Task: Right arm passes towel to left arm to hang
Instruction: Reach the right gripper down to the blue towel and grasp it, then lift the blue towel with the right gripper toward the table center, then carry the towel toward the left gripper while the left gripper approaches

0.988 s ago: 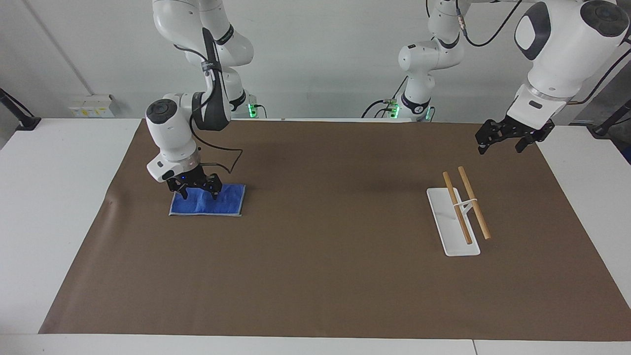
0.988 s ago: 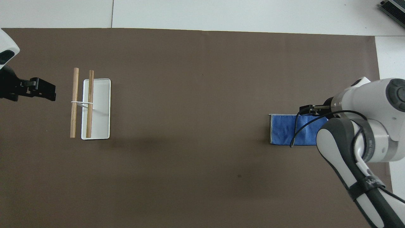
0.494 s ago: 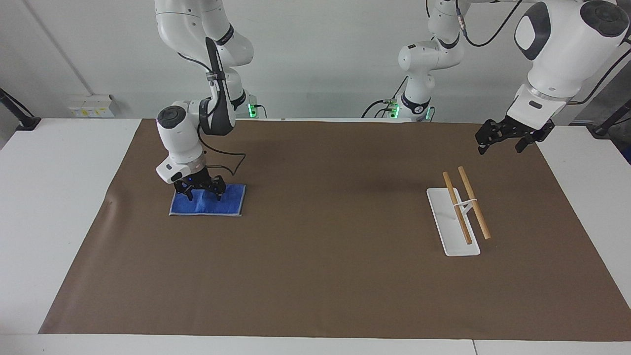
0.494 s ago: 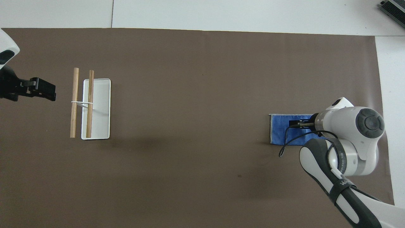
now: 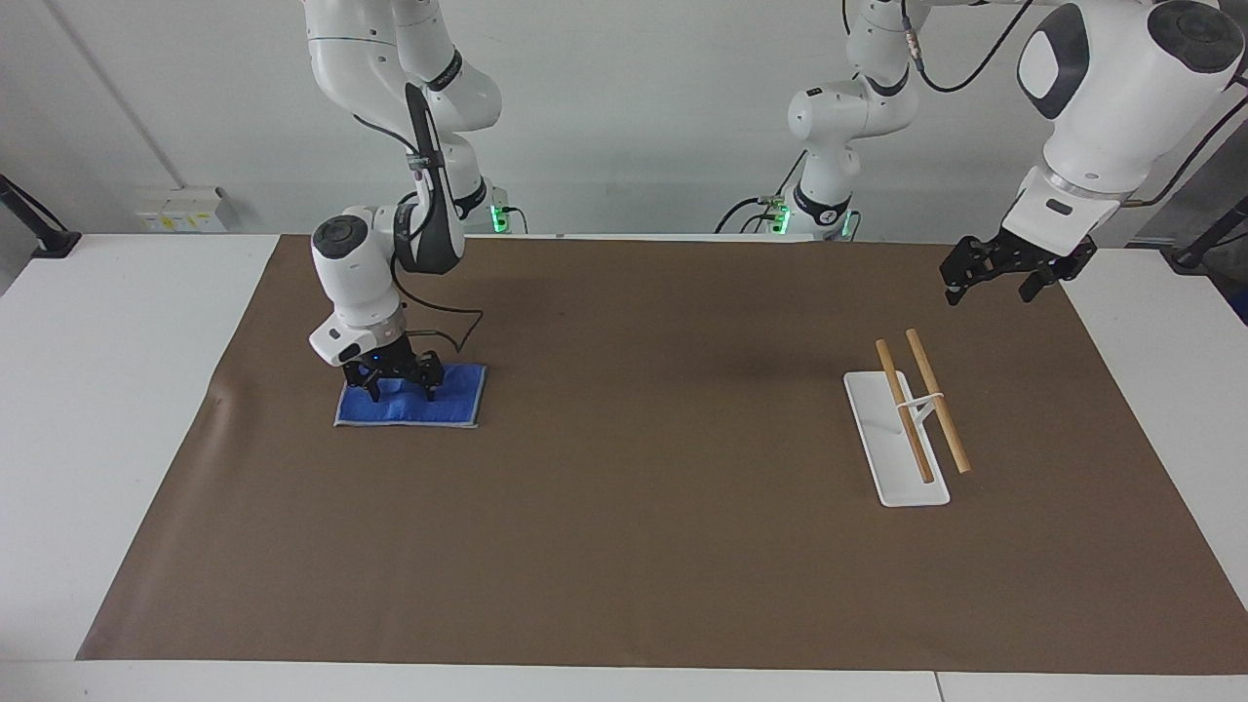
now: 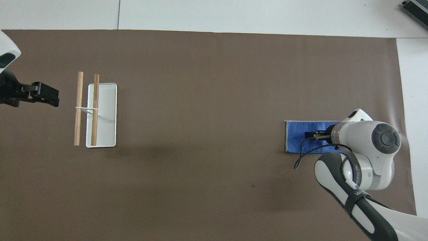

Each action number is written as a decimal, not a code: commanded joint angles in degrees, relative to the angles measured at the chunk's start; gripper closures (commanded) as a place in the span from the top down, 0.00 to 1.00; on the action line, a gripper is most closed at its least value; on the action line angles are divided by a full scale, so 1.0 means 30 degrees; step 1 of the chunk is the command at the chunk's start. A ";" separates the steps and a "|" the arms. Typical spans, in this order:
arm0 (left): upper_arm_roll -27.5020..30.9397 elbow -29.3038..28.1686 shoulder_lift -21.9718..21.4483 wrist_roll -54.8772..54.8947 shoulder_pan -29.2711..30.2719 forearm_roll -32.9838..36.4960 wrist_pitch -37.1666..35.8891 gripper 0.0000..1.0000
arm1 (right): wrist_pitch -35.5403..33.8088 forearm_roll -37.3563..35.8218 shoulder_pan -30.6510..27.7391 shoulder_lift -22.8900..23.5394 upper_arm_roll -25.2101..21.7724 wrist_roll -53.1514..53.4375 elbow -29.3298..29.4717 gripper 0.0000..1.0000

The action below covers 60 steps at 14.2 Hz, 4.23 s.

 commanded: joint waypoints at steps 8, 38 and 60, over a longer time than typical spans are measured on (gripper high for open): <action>-0.0057 -0.0720 -0.0583 0.0241 0.0153 0.0351 0.0364 1.00 | -0.1589 0.0331 0.0036 0.0032 0.0153 0.0982 0.1772 0.00; -0.0087 -0.0720 -0.0815 0.0212 0.0095 0.0351 0.0276 1.00 | -0.1214 2.3271 0.3844 -0.0292 0.3259 1.0120 0.9364 0.00; -0.3539 -0.9476 -0.3425 -2.2548 -0.0228 -1.0840 1.5593 1.00 | 0.4205 2.9041 0.8411 0.0851 0.3259 1.0153 0.9862 0.00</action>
